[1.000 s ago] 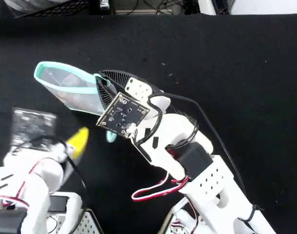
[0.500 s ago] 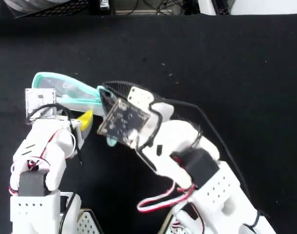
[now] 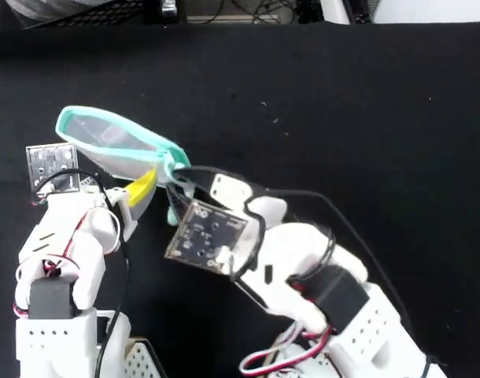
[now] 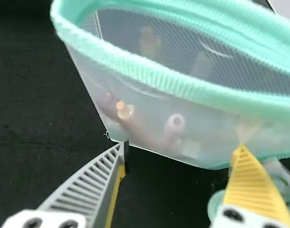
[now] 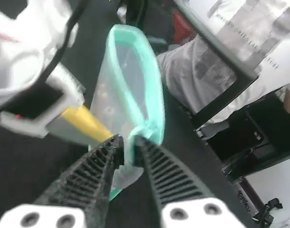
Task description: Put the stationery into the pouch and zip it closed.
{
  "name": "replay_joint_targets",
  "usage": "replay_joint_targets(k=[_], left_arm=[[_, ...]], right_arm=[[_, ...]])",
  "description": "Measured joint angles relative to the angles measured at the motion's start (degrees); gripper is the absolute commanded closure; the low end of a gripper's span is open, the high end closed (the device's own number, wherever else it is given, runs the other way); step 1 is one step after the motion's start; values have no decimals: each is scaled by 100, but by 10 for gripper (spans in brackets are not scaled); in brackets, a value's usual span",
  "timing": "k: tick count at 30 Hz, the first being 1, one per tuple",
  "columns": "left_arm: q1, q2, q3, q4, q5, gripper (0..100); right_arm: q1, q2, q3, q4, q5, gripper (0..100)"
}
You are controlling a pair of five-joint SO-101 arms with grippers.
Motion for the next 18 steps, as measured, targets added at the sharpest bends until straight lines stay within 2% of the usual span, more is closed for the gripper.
replay_joint_targets(k=[6, 14, 18], left_arm=[[0, 0, 0, -18, 0, 653], [0, 0, 0, -18, 0, 653], [0, 0, 0, -18, 0, 653]], right_arm=[[0, -378, 607, 26, -1029, 818], [-9, -387, 1978, -1222, -1714, 795], [404, -378, 2312, -1916, -1969, 793]])
